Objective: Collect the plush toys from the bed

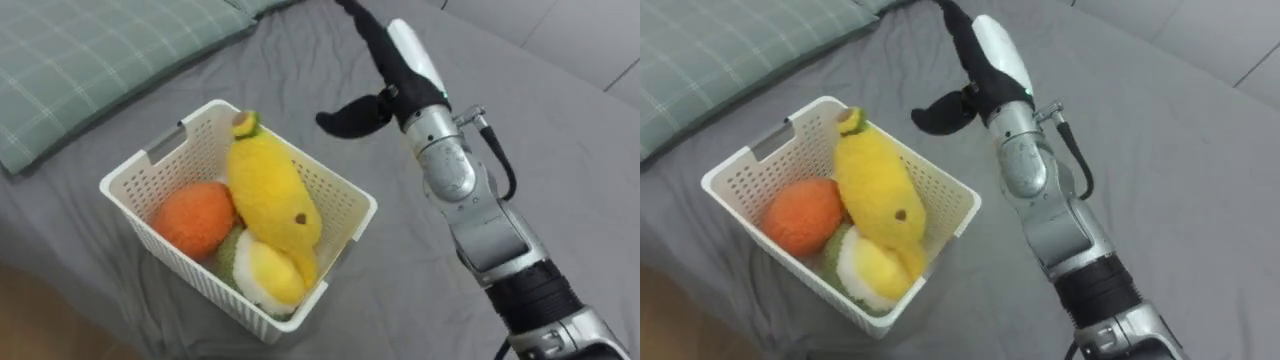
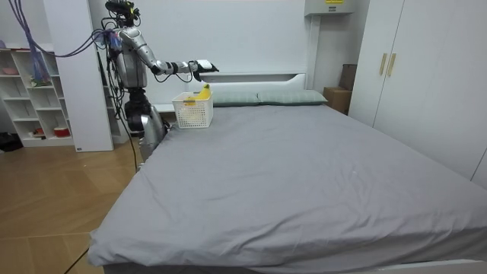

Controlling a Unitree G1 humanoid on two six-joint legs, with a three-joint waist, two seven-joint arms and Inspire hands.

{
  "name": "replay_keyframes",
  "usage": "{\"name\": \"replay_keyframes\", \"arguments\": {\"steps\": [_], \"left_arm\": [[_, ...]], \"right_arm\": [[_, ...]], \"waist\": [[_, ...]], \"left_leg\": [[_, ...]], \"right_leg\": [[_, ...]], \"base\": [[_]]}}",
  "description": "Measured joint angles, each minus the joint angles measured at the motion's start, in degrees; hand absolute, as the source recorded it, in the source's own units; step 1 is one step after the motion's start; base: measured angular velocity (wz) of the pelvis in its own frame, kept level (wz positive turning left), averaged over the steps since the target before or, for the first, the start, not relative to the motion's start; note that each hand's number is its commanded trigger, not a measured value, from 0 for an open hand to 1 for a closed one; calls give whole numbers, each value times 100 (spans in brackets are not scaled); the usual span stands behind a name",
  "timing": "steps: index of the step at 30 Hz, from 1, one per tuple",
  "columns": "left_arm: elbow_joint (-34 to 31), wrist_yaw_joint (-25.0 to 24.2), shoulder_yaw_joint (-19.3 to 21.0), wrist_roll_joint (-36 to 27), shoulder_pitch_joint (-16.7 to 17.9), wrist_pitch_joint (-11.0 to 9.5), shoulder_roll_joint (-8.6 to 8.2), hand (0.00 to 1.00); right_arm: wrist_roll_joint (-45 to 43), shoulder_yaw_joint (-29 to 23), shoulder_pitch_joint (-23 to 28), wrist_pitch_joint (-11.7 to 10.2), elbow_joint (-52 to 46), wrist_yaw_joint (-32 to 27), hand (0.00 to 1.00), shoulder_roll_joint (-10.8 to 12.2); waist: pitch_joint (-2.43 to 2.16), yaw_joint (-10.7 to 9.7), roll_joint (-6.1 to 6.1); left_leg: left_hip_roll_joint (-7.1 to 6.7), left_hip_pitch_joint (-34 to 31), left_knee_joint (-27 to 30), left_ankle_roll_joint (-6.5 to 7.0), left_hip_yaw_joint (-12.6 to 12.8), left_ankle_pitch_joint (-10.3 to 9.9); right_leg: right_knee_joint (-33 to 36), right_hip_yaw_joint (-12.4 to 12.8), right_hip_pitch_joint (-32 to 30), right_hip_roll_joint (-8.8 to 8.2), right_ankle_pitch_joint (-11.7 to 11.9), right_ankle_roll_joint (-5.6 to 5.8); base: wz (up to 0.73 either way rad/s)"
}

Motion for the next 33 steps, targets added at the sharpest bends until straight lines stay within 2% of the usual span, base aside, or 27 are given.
{"name": "replay_keyframes", "arguments": {"steps": [3,4,9,12,16,18,22,25,27,30,33], "left_arm": [[-72,0,83,5,124,-10,29,0],[-72,0,114,8,127,-10,29,0],[-78,0,198,4,147,-13,73,0],[-78,0,344,-19,284,-8,112,0],[-78,1,337,-347,487,-11,107,0],[-78,1,347,-345,555,-11,141,0],[-62,22,354,-352,650,33,185,0],[-62,146,358,-342,689,55,183,0],[-62,315,356,-361,742,65,174,0],[-63,517,353,-564,802,68,158,0],[-64,673,353,-574,870,69,156,0]], "right_arm": [[210,-379,179,-118,-391,-23,0,-88],[239,-458,230,-121,-493,-56,0,-128],[688,-795,985,-221,-973,-200,0,-476],[864,-1103,1341,-220,-990,-134,0,-505],[1198,-1551,1603,-243,-977,-158,0,-572],[1204,-1699,1793,-291,-985,-154,0,-617],[1331,-2045,2355,-289,-982,-106,0,-633],[1463,-2219,2522,-304,-894,-105,0,-631],[1841,-2451,2607,-346,-615,-124,0,-624],[2457,-2693,2853,-347,-592,-254,0,-570],[2789,-2708,3203,-424,-392,-396,0,-520]], "waist": [[-33,-229,55],[-34,-246,62],[-54,-557,98],[-51,-838,127],[-36,-1174,286],[-43,-1357,303],[-49,-1535,353],[-44,-1775,376],[-45,-1927,377],[-45,-1994,415],[-40,-2109,454]], "left_leg": [[28,30,-21,2,74,-1],[35,36,-30,2,102,-1],[92,190,-131,20,404,-13],[127,196,-133,28,572,-45],[173,277,-131,38,782,-103],[180,249,-129,35,780,-108],[222,304,-159,14,900,-130],[229,293,-153,13,936,-131],[252,300,-154,2,1021,-141],[325,286,-131,-24,1233,-187],[377,296,-121,-51,1307,-224]], "right_leg": [[31,61,-23,3,1,-1],[43,78,-35,5,1,-2],[99,394,-86,22,3,-3],[98,539,-146,49,22,-13],[109,721,-167,82,41,-14],[111,718,-192,87,45,-15],[105,854,-204,133,52,-27],[91,870,-205,148,58,-36],[102,992,-244,172,66,-47],[165,1181,-362,235,89,-79],[171,1319,-372,294,106,-106]], "base": [[-12],[-21],[-31],[-29],[-27],[-5],[-12],[-5],[-23],[-38],[-18]]}}
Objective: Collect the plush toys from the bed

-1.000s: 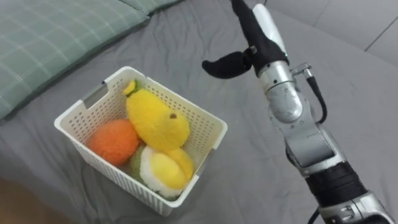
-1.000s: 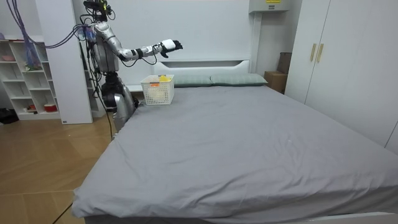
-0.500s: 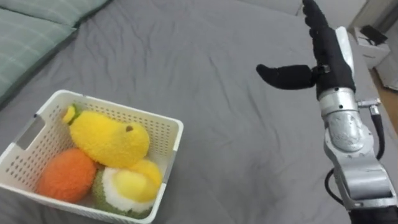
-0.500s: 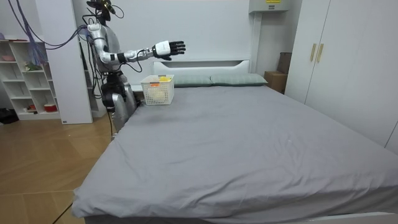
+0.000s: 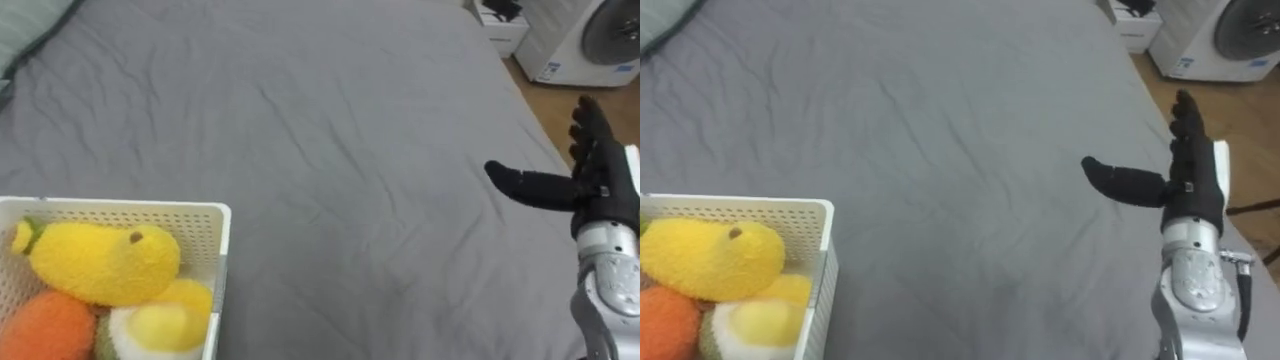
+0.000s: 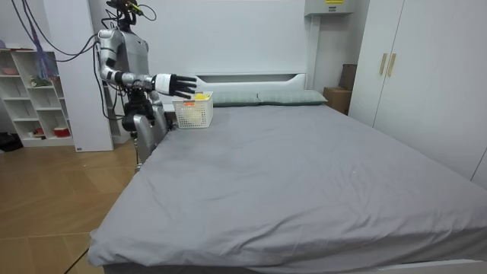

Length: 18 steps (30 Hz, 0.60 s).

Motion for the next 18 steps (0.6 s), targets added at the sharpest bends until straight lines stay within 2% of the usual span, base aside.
{"name": "replay_keyframes", "arguments": {"steps": [4,6,10,12,18], "left_arm": [[2,47,-2,18,79,-2,-32,0],[15,66,-1,10,146,-3,-110,0],[30,85,-1,6,199,-37,-116,0],[67,112,18,26,222,-105,-116,0],[149,120,26,119,319,-232,-121,0]], "right_arm": [[322,-23,416,-6,487,-51,0,180],[695,-24,608,-48,837,-93,0,258],[1521,-6,692,-143,1492,-213,0,388],[1723,2,703,-343,2262,-225,0,417],[1628,72,828,-419,4564,-209,0,626]], "waist": [[6,-4,95],[-39,-14,204],[-37,-3,237],[-37,2,233],[-23,6,266]], "left_leg": [[59,22,18,-29,140,-30],[78,77,22,-38,254,-59],[97,116,25,-47,289,-60],[95,173,17,-55,280,-65],[101,267,-34,-86,244,-83]], "right_leg": [[2,56,-10,40,22,-35],[4,150,-10,62,19,-39],[3,282,-15,98,16,-49],[-26,273,12,99,-21,-48],[-10,198,121,104,-91,-68]], "base": [[-20],[-20],[-10],[0],[0]]}}
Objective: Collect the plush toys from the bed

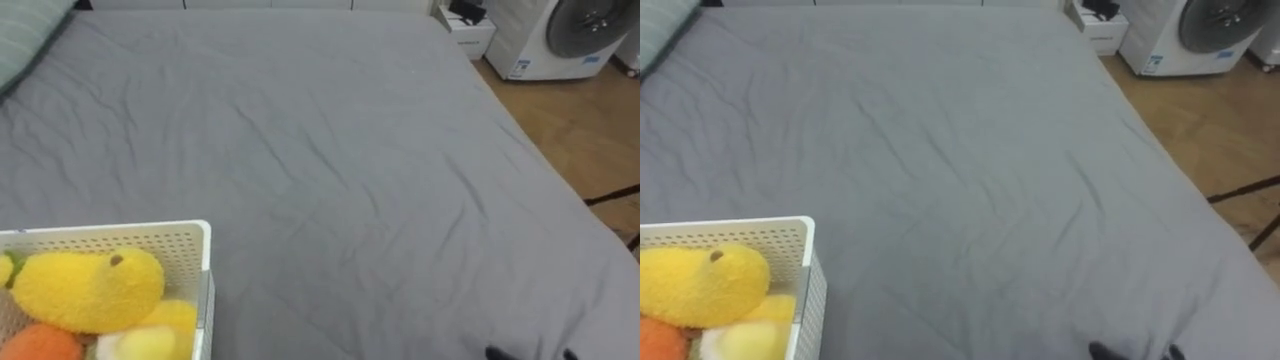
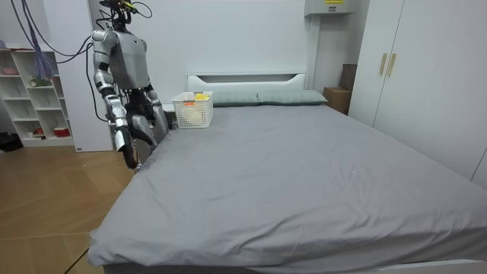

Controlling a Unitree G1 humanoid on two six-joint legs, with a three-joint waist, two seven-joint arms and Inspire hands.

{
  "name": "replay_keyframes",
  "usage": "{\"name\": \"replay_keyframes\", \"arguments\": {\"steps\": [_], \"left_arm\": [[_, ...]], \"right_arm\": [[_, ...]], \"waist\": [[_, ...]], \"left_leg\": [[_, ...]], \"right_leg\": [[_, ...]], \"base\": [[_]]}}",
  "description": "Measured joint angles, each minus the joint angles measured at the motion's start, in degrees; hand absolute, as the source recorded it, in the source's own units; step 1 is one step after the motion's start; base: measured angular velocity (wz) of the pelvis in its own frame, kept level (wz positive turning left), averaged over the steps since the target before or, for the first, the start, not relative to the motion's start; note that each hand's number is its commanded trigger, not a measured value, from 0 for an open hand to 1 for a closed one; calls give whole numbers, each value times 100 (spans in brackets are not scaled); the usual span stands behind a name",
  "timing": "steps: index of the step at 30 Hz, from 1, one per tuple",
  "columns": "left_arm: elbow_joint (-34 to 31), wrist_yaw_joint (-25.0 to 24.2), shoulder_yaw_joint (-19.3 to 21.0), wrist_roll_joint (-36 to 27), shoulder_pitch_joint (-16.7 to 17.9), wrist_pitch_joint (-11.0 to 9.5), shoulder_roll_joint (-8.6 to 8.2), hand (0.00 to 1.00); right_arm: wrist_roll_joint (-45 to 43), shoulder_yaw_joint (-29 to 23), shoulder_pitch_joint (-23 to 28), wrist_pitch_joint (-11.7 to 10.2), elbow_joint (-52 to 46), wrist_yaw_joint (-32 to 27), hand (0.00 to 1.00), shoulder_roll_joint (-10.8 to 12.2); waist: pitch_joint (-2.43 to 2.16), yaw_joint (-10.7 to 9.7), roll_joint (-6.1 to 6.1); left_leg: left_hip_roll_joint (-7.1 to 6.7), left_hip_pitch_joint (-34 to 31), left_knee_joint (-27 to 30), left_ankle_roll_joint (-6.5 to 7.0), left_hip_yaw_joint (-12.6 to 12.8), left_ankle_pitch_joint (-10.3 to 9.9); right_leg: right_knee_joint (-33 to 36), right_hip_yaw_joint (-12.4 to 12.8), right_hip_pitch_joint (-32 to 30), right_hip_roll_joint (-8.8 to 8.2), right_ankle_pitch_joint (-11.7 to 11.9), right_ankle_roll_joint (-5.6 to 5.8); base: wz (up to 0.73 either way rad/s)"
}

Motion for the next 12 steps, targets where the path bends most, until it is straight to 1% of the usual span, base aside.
{"name": "replay_keyframes", "arguments": {"steps": [1,2,3,4,5,7,8,10,11,12], "left_arm": [[7,3,-7,0,12,-8,-2,0],[61,14,-14,4,27,-39,-11,0],[82,70,-16,10,25,-48,-30,0],[88,97,-16,10,5,-45,-39,0],[99,98,-12,16,-4,-42,-39,0],[170,98,-11,66,-23,-43,-41,0],[198,98,-10,129,-22,-43,-41,0],[200,98,5,327,-19,-39,-41,0],[199,98,6,419,-20,-35,-39,0],[197,98,5,586,-25,-34,-38,0]], "right_arm": [[-52,40,37,1,178,0,0,5],[-164,81,96,3,503,-12,0,17],[-250,85,123,4,724,-38,0,24],[-313,84,137,-1,906,-74,0,24],[-312,83,136,0,1004,-72,0,23],[-337,90,130,24,1302,-34,0,24],[-395,123,119,84,1429,31,0,20],[-516,216,79,188,1549,239,0,21],[-595,259,56,205,1609,288,0,21],[-767,376,46,274,1664,383,0,22]], "waist": [[5,9,17],[-10,28,43],[-3,24,88],[-12,13,105],[-11,10,127],[-1,23,122],[-9,44,134],[-9,82,150],[-8,98,158],[-5,132,159]], "left_leg": [[-1,12,-19,-1,1,0],[-4,45,-47,-5,-2,-1],[-8,62,-57,-5,-3,-2],[-10,68,-57,-5,-20,-2],[-14,69,-58,-5,-41,-2],[-23,81,-60,-6,-77,-1],[-24,87,-64,-7,-84,0],[-23,98,-66,-12,-87,3],[-23,104,-67,-12,-92,3],[-24,117,-67,-13,-118,3]], "right_leg": [[2,0,29,1,-10,-1],[3,0,57,2,-27,-1],[6,0,54,-1,-39,0],[0,-24,50,-6,-39,0],[0,-39,55,-10,-40,-1],[20,-48,70,-15,-71,0],[24,-45,73,-14,-82,2],[22,-66,82,-15,-82,-1],[16,-77,92,-17,-83,-3],[2,-114,126,-21,-85,-4]], "base": [[0],[0],[0],[3],[9],[10],[4],[0],[5],[5]]}}
